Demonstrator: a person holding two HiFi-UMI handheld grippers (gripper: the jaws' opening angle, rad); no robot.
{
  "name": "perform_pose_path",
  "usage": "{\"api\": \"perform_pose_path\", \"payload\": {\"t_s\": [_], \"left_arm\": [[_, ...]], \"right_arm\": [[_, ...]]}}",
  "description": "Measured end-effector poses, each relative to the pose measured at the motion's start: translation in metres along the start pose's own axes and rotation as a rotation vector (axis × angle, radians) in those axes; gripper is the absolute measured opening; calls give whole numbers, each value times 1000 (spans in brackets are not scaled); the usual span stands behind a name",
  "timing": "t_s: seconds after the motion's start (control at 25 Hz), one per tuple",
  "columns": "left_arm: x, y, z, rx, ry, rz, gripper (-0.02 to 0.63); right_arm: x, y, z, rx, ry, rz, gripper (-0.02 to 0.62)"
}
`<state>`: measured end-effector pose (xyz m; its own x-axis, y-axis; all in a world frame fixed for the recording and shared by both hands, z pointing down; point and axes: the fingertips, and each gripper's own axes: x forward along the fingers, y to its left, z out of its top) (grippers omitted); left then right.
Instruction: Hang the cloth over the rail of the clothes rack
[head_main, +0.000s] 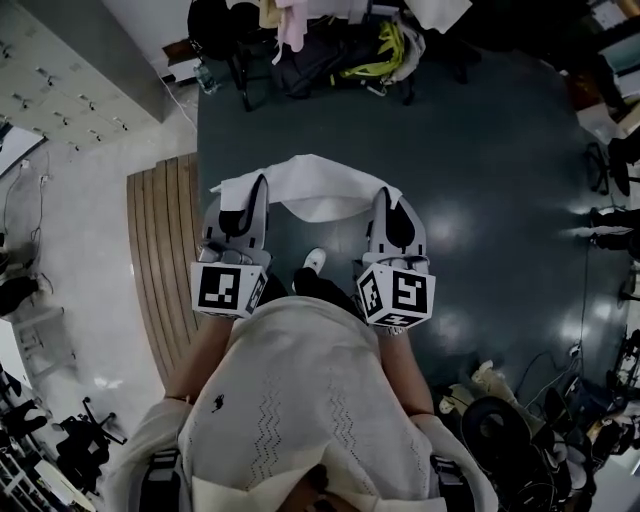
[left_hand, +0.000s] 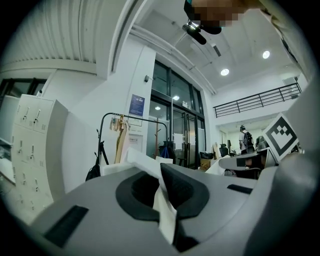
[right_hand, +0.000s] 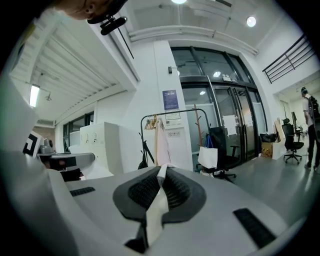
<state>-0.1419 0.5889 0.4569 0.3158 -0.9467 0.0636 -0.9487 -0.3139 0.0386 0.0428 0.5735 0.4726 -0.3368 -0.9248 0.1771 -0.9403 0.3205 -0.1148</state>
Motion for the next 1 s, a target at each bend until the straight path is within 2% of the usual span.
{"api": "perform_pose_path", "payload": {"t_s": [0.2, 0.52, 0.76, 1.0], "left_arm": [[40, -1, -4, -33, 2, 17, 15], [121, 20, -7, -36, 23, 32, 15], [204, 45, -11, -54, 19, 15, 15], [297, 85, 8, -52, 4, -24, 15]], "right_arm": [[30, -27, 6, -10, -2, 17, 23], [101, -62, 11, -15, 33, 19, 23], [177, -95, 21, -17, 46, -14, 23], [268, -114, 53, -21, 31, -37, 23]]}}
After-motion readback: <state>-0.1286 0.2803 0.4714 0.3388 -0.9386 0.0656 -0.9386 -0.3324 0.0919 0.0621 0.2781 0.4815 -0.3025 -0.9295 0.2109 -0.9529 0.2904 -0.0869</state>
